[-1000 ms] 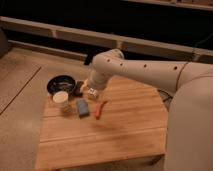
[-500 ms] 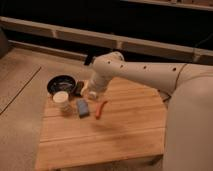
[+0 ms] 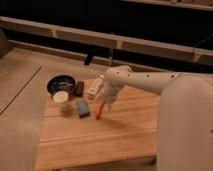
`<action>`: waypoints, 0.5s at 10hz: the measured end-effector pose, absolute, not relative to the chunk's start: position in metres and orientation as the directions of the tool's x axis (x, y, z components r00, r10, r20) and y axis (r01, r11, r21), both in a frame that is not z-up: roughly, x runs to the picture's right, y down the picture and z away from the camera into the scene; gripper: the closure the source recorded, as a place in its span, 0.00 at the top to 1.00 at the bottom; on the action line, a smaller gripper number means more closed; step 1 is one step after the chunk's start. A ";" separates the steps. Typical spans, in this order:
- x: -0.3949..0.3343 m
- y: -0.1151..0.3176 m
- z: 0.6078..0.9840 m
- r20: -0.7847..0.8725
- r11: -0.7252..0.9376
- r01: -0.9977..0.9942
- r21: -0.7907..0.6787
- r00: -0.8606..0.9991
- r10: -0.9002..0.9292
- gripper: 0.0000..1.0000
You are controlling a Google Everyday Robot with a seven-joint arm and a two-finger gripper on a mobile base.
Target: Place the pepper in the ceramic bowl
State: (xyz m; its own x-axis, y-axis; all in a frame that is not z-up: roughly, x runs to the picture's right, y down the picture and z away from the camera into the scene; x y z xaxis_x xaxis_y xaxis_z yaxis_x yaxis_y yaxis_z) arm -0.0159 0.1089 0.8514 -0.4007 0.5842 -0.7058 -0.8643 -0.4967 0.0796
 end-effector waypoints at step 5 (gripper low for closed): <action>-0.026 0.135 0.890 -0.764 -0.396 -0.910 0.121 -0.340 0.548 0.65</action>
